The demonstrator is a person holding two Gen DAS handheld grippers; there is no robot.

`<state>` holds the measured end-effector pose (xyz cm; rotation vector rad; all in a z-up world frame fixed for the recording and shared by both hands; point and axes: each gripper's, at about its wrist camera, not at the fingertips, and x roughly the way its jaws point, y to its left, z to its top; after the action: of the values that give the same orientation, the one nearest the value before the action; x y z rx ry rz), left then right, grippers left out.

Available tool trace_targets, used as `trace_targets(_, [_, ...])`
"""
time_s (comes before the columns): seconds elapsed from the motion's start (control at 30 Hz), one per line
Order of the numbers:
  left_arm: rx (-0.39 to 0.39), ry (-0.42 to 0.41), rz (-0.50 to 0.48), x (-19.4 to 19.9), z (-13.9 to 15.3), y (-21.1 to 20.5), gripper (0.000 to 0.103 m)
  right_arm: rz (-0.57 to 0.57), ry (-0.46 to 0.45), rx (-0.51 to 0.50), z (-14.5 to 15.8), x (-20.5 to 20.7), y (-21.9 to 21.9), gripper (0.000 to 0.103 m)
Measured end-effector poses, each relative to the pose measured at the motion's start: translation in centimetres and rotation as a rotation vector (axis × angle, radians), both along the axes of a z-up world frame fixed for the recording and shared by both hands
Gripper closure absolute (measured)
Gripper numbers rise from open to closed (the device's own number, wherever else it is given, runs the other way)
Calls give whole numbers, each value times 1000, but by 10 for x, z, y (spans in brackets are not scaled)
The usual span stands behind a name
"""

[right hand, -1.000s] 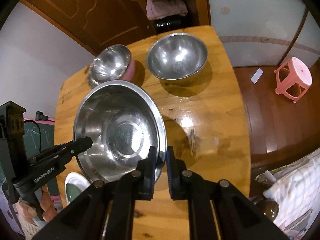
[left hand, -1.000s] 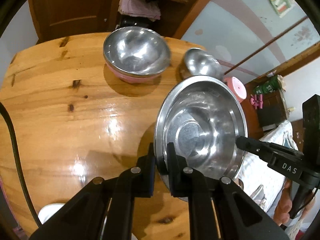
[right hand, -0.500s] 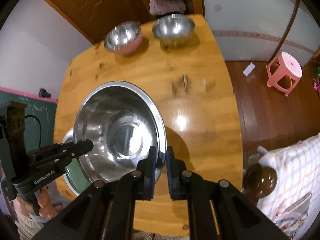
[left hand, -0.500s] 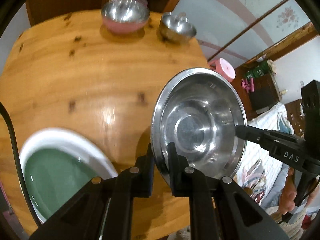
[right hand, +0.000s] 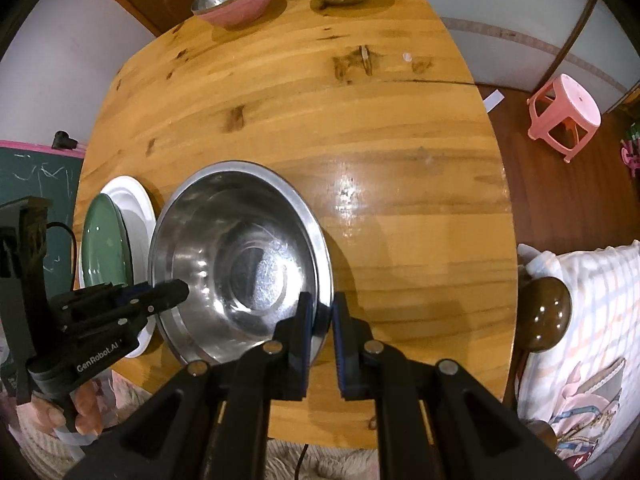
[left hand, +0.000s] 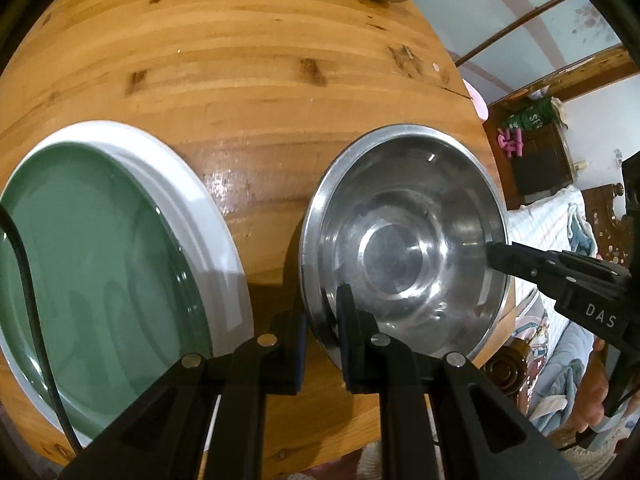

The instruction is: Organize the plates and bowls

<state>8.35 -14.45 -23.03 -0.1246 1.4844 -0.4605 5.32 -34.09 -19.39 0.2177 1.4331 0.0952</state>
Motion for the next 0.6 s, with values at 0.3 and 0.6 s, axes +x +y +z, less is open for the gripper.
trace_targets(0.3, [36,-37,-27,-2,5,-12,91,17,14,-28,-7,-4,6,92])
trace_targets(0.6, [66,-145,-48,-9,24,-19,40,26,-6,-55,-4,-10,7,91])
